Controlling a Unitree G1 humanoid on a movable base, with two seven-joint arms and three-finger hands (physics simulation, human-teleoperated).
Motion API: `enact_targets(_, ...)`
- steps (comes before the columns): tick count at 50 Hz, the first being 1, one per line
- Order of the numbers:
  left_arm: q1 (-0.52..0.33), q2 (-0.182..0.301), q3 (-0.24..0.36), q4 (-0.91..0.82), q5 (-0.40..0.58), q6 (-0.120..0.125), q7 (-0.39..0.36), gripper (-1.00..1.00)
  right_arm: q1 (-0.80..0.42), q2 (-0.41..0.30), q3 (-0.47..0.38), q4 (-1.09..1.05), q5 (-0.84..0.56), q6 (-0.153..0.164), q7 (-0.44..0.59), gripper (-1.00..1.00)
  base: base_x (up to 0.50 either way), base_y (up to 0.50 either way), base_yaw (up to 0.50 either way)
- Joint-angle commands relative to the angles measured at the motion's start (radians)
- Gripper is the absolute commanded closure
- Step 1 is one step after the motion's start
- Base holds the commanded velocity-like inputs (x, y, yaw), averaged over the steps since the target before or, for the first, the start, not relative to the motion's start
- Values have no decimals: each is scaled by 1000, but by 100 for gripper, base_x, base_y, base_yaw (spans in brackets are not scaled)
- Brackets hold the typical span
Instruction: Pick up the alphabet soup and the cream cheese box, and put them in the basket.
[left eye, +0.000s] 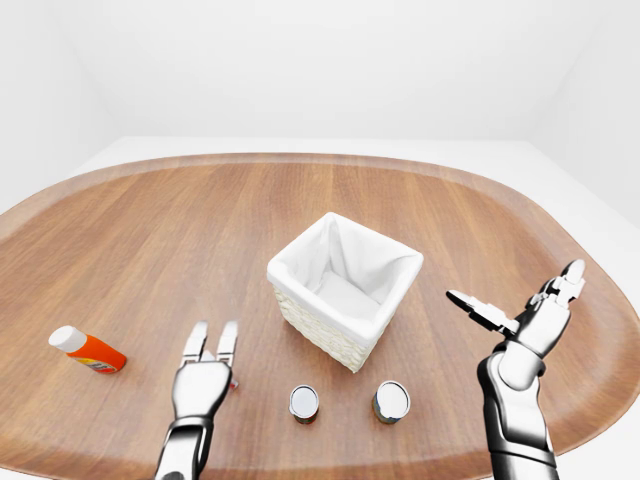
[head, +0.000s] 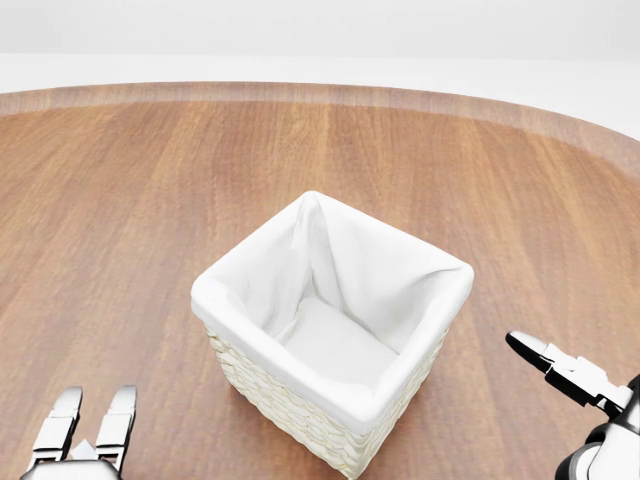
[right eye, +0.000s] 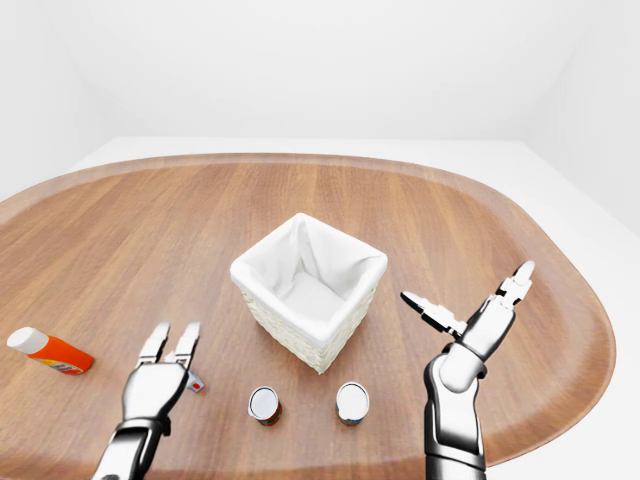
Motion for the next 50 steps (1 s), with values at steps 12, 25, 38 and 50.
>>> enact_targets(12,-189,43,-50,390,-100,26,150,-100,3,2,0,-6,-1,2,0,-100,0,0,0)
enact_targets(25,-313,57,-91,625,-168,40,226,-100,0,-1,1,7,-1,0,0,-100,0,0,0)
enact_targets(38,-389,66,-118,772,-215,33,244,-100,1,1,2,1,-4,0,0,-100,0,0,0)
enact_targets(50,-492,62,-156,992,-254,3,244,-100,-1,-1,2,3,-3,0,0,-100,0,0,0)
